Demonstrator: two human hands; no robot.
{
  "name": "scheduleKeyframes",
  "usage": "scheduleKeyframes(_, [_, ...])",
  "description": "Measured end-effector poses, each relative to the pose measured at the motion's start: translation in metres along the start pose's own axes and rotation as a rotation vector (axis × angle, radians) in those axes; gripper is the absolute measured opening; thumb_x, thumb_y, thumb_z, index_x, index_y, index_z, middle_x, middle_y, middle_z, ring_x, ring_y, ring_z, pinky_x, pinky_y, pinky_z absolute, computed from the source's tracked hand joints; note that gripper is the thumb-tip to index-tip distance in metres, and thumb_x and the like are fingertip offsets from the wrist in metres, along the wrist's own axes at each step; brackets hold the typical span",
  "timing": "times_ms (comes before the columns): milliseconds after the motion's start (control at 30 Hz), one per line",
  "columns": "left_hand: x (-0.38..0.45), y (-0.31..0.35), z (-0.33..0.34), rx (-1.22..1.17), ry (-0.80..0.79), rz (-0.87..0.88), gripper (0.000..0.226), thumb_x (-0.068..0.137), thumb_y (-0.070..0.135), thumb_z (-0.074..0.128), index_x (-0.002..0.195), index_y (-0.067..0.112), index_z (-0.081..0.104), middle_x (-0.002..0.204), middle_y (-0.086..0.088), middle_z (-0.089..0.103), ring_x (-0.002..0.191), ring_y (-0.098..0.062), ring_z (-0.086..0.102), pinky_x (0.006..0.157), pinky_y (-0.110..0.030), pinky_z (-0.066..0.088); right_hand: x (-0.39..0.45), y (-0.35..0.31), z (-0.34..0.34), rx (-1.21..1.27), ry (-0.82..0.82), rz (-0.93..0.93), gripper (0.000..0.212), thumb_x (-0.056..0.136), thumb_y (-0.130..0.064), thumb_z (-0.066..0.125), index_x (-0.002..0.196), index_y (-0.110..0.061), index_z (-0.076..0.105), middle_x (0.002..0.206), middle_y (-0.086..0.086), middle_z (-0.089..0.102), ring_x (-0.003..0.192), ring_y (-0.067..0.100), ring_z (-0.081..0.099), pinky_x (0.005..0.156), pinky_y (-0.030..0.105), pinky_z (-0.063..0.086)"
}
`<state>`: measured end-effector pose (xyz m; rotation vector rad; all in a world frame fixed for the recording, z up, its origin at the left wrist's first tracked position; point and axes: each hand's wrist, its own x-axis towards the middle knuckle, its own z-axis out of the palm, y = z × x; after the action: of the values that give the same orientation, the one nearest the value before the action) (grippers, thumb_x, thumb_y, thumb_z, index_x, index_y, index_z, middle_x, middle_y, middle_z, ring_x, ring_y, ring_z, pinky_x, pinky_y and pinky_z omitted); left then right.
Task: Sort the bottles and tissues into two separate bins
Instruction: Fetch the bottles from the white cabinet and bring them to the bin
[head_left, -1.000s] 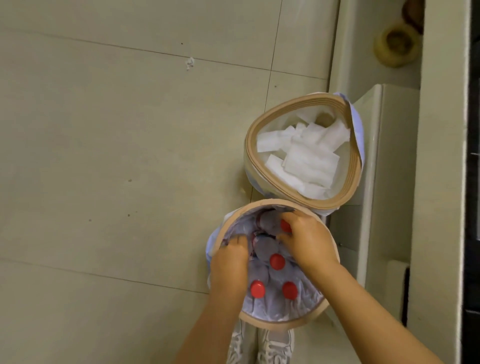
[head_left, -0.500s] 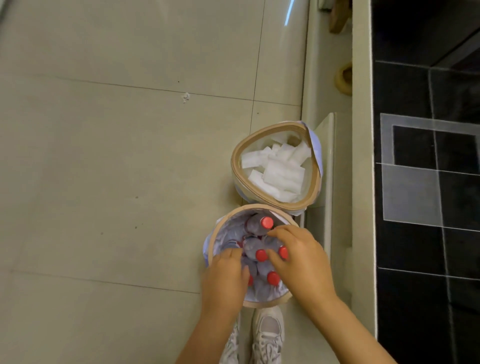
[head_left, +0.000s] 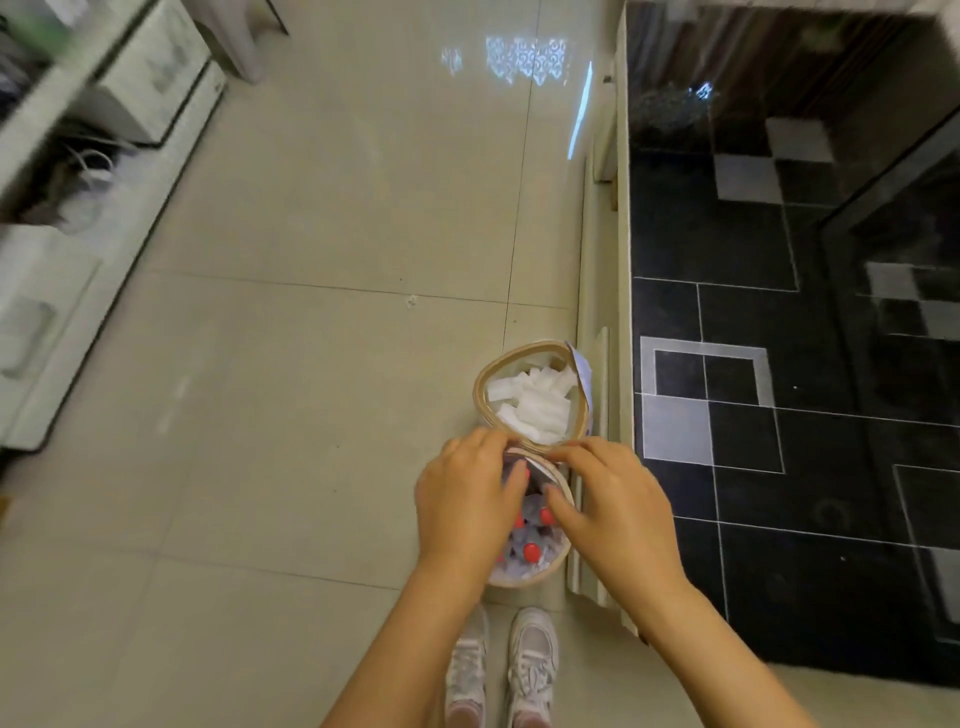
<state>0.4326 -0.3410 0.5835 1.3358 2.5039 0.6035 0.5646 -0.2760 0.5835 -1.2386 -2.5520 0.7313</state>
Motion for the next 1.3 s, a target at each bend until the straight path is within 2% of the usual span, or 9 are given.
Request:
scheduleKeyframes(133, [-0.012, 0.045, -0.075, 0.01, 0.067, 0.069, 0.019, 0.08, 0.031, 0.069, 0.099, 0.027, 0.068, 0.095, 0.01, 0.07, 0.085, -0.016, 0.064, 0.062, -0.028, 0.045, -0.015, -0.036, -0.071, 0.011, 0.073, -0.034, 0.026, 0.077, -0.026, 0.073, 0.103, -0.026, 0.065, 0.104, -0.01, 0.062, 0.094, 0.01, 0.056, 0.075, 0.025, 0.046])
scheduleKeyframes(267, [-0.032, 0.08, -0.141, 0.033, 0.162, 0.164, 0.023, 0.067, 0.032, 0.081, 0.087, 0.03, 0.069, 0.081, 0.016, 0.068, 0.071, -0.008, 0.064, 0.053, -0.018, 0.036, -0.041, -0.069, -0.13, 0.04, 0.152, -0.061, 0.029, 0.074, -0.029, 0.076, 0.101, -0.029, 0.065, 0.105, -0.012, 0.063, 0.095, 0.005, 0.055, 0.078, 0.017, 0.042])
scheduleKeyframes(400, [-0.048, 0.113, -0.201, 0.064, 0.25, 0.236, 0.022, 0.064, 0.033, 0.083, 0.081, 0.032, 0.069, 0.074, 0.017, 0.067, 0.065, -0.006, 0.064, 0.047, -0.018, 0.038, -0.067, -0.1, -0.181, 0.045, 0.256, -0.109, 0.031, 0.071, -0.027, 0.079, 0.099, -0.03, 0.066, 0.103, -0.014, 0.062, 0.094, 0.004, 0.056, 0.076, 0.018, 0.043])
scheduleKeyframes(500, [-0.061, 0.133, -0.241, 0.048, 0.318, 0.265, 0.02, 0.067, 0.032, 0.082, 0.082, 0.032, 0.069, 0.075, 0.017, 0.068, 0.067, -0.006, 0.065, 0.048, -0.017, 0.036, -0.083, -0.125, -0.215, 0.051, 0.342, -0.153, 0.029, 0.074, -0.025, 0.076, 0.1, -0.028, 0.067, 0.104, -0.012, 0.063, 0.096, 0.008, 0.058, 0.079, 0.022, 0.047])
scheduleKeyframes(733, [-0.104, 0.157, -0.298, -0.019, 0.378, 0.403, 0.012, 0.079, 0.033, 0.074, 0.089, 0.03, 0.07, 0.079, 0.016, 0.068, 0.07, -0.005, 0.064, 0.051, -0.004, 0.022, -0.131, -0.172, -0.264, 0.03, 0.535, -0.174, 0.026, 0.077, -0.027, 0.071, 0.102, -0.025, 0.067, 0.105, -0.009, 0.064, 0.098, 0.013, 0.059, 0.08, 0.031, 0.052])
scheduleKeyframes(1033, [-0.175, 0.154, -0.346, -0.099, 0.384, 0.669, 0.011, 0.079, 0.033, 0.075, 0.088, 0.028, 0.071, 0.077, 0.012, 0.069, 0.067, -0.008, 0.064, 0.049, -0.005, 0.024, -0.234, -0.234, -0.272, -0.033, 0.716, -0.041, 0.026, 0.079, -0.029, 0.071, 0.104, -0.026, 0.066, 0.108, -0.011, 0.061, 0.101, 0.01, 0.056, 0.08, 0.034, 0.052])
scheduleKeyframes(1300, [-0.245, 0.155, -0.356, -0.178, 0.274, 0.86, 0.01, 0.082, 0.036, 0.071, 0.09, 0.029, 0.069, 0.077, 0.013, 0.068, 0.07, -0.008, 0.063, 0.048, -0.024, 0.05, -0.331, -0.271, -0.274, -0.121, 0.832, 0.107, 0.021, 0.078, -0.035, 0.063, 0.098, -0.029, 0.067, 0.105, -0.014, 0.061, 0.098, 0.007, 0.055, 0.076, 0.032, 0.052])
